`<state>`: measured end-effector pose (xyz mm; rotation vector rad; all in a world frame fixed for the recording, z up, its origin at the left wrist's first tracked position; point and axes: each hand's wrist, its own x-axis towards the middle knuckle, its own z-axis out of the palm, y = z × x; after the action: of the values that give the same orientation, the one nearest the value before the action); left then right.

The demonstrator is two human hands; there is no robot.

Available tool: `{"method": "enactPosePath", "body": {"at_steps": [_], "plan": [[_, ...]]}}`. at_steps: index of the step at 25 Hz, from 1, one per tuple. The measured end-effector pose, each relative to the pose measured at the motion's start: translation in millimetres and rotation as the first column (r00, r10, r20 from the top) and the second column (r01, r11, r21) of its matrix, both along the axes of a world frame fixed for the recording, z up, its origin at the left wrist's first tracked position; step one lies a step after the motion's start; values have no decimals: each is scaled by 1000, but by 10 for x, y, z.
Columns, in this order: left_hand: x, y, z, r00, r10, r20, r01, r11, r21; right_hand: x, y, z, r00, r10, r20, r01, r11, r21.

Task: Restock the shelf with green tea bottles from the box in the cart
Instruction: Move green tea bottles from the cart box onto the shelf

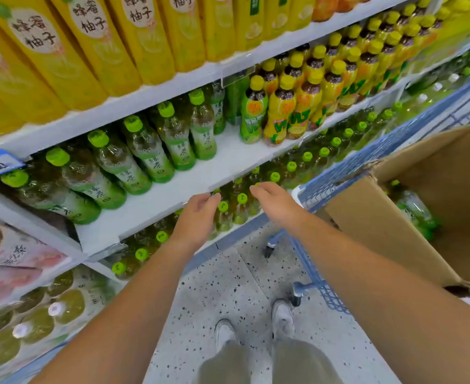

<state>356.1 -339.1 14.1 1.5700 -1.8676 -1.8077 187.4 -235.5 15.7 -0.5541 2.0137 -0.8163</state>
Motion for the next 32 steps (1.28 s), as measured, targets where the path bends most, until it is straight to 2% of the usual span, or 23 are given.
{"method": "enactPosePath", "body": {"at_steps": [2, 6, 10, 14, 18, 25, 32], "plan": [[36, 257, 201, 999, -38, -17, 38, 999, 21, 109, 294, 165, 1000, -30, 4, 30, 1000, 3], [126, 768, 524, 991, -131, -19, 130, 990, -53, 232, 1008, 497, 989, -145, 33, 145, 989, 16], [122, 1237, 693, 981, -195, -11, 194, 980, -44, 199, 1746, 872, 957, -281, -68, 283, 959, 10], [-130, 1737, 876, 965, -248, -85, 242, 967, -78, -14, 2405, 1134, 922, -373, -104, 372, 928, -27], [-650, 2386, 1014, 925, -347, -155, 352, 936, 6, -509, 3170, 1318, 905, -410, -111, 408, 912, -48], [-1826, 3635, 1095, 944, -289, -162, 308, 945, 107, -1660, 4336, 1337, 920, -368, -136, 363, 930, -61], [-2730, 4294, 1095, 962, -260, -86, 269, 954, 130, -2662, 4836, 1309, 959, -243, -146, 245, 969, -3]]}}
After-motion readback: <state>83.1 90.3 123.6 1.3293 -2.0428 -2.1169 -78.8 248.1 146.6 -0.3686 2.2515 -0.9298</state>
